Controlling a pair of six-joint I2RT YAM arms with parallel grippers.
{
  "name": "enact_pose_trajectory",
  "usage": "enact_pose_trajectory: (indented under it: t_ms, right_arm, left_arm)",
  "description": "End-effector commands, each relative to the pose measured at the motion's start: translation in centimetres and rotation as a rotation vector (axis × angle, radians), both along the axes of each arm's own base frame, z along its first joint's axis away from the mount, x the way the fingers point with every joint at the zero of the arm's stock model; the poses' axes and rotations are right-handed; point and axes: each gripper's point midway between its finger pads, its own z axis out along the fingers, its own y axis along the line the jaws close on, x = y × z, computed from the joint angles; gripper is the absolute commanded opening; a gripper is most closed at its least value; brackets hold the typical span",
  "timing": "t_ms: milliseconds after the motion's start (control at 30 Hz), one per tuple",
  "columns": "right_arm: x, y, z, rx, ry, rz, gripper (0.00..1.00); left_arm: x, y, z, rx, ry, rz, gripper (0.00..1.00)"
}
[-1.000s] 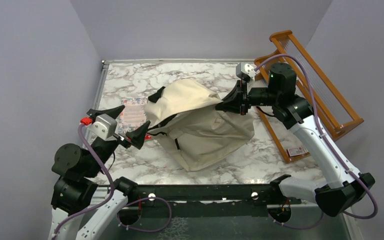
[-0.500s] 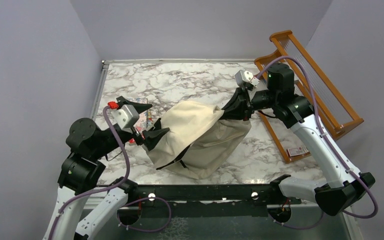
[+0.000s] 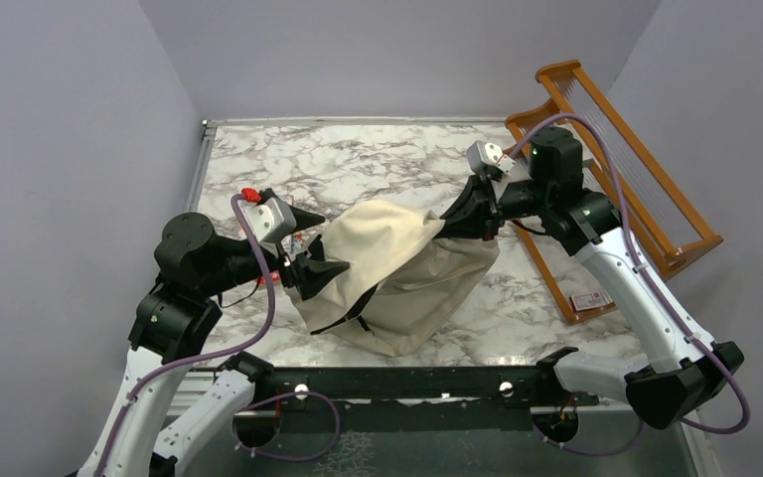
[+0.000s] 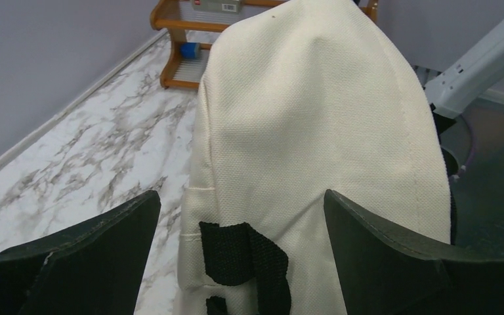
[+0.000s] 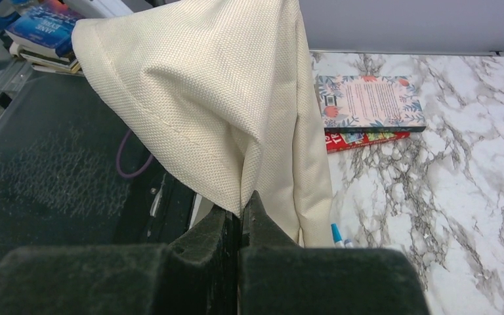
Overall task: Pack the student bag
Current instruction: Unzip the student bag at the center of the board.
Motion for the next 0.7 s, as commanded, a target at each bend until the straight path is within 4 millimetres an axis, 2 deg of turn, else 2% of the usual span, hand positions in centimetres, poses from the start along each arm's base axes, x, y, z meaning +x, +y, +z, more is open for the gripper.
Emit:
enact_pose_trajectory:
  t_ms: [0,133,300,367,433,667]
  right_arm:
    - [0.3,0.3,0.9,0.030,-0.047,-0.008,0.01]
    - [1.2,0.5,0.7,0.029,-0.048,-0.037,0.02]
    - [2.0,0.8,0.6,0.030,-0.044,-0.059,0.05]
    - [2.4,0.7,0.5,0.025,-0.043,-0.085,0.06]
    - [3.1,0.6,0.5,0.019,-0.042,-0.136,0.10]
    - [5.4,-1.2,0.1,0.033,0.056,-0.441,0.37]
  left_arm:
    - [-2.3,-1.1,-0.3,-0.011,0.035,-0.139,0.91]
    - [-2.6,-1.4,-0.7,-0.012,0.055,-0.173,0.77]
    - [-2.6,-1.7,-1.3,-0.009,0.087,-0.196,0.37]
    - [-2.4,-1.8,-1.3,-0.007,0.092,-0.194,0.18]
    - [-2.1,-1.7,-1.2,-0.004,0.086,-0.178,0.01]
    - [1.1,-0.2,-0.3,-0.023,0.074,0.036,0.00]
